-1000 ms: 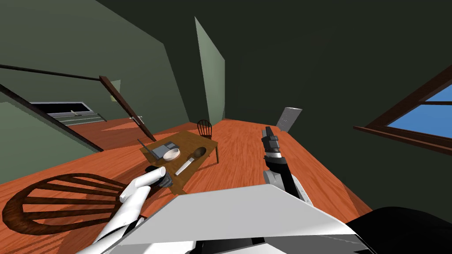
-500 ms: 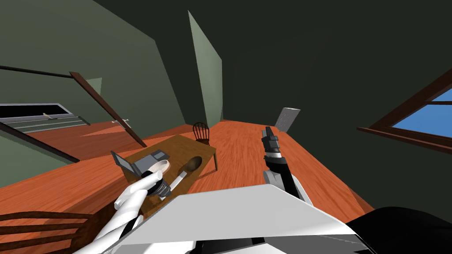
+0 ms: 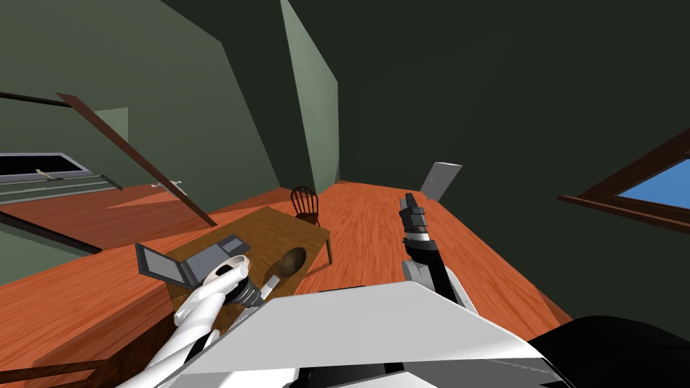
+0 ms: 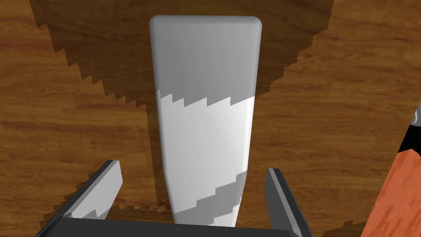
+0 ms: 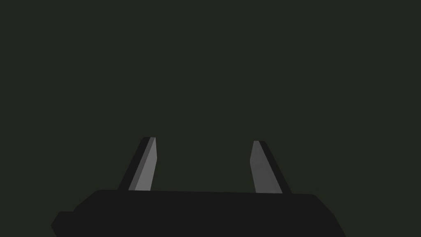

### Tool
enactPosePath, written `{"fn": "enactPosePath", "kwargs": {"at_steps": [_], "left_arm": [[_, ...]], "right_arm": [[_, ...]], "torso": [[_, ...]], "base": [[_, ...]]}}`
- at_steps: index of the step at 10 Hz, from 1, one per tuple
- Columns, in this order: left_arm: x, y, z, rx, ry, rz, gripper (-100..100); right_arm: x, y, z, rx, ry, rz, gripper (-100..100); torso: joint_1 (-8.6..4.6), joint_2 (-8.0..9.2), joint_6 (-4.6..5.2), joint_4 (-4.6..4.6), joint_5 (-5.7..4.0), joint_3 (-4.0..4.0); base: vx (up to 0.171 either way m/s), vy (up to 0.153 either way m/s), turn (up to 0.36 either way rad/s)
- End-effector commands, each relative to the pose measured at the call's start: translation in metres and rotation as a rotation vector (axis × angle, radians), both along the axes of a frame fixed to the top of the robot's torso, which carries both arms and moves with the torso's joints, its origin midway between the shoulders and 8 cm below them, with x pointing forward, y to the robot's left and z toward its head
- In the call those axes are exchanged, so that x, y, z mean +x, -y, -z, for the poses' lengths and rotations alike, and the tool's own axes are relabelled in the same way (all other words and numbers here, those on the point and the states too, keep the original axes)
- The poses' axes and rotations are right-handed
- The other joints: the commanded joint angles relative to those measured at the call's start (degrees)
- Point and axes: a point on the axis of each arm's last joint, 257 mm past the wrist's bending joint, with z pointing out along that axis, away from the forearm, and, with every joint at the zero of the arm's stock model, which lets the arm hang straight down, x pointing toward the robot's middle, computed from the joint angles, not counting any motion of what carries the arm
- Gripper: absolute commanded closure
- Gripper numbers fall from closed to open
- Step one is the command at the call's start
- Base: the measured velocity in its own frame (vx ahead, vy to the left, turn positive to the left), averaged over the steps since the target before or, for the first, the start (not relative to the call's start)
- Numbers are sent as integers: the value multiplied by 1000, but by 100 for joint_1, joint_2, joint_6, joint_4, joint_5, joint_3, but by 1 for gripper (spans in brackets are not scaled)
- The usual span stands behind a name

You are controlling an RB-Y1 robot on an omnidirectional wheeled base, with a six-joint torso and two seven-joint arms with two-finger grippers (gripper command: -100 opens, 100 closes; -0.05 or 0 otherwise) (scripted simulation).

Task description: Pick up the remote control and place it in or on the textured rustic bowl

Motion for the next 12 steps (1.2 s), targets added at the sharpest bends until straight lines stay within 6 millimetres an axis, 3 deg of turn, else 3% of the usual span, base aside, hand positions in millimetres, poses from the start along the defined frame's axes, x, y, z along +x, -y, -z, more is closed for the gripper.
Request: {"fn": "enactPosePath", "kwargs": {"at_steps": [1, 4, 5, 9, 10, 11, 12], "left_arm": [[-1, 3, 7, 1, 4, 3, -100], [-2, 9, 14, 0, 5, 6, -100], [-2, 9, 14, 1, 7, 6, 100], [-3, 11, 15, -3, 4, 6, 100], [-3, 11, 15, -3, 4, 6, 0], [0, -1, 3, 1, 2, 0, 100], [2, -6, -5, 2, 0, -3, 100]], "right_arm": [[0, 0, 0, 0, 0, 0, 0], [0, 0, 0, 0, 0, 0, 0], [0, 0, 0, 0, 0, 0, 0], [0, 0, 0, 0, 0, 0, 0], [0, 0, 0, 0, 0, 0, 0], [0, 0, 0, 0, 0, 0, 0], [0, 0, 0, 0, 0, 0, 0]], "torso": [[0, 0, 0, 0, 0, 0], [1, 9, 1, 2, 0, 6], [-4, 12, 1, 3, -1, 7], [7, 8, 2, 3, 1, 5], [7, 8, 2, 3, 0, 5], [7, 8, 2, 3, 0, 5], [-4, 13, 6, 7, -7, 9]], "base": [[19, 34, 24], [13, 21, 13], [0, 0, 0], [0, 0, 0], [0, 0, 0], [-15, -29, -49], [-34, -42, -47]]}}
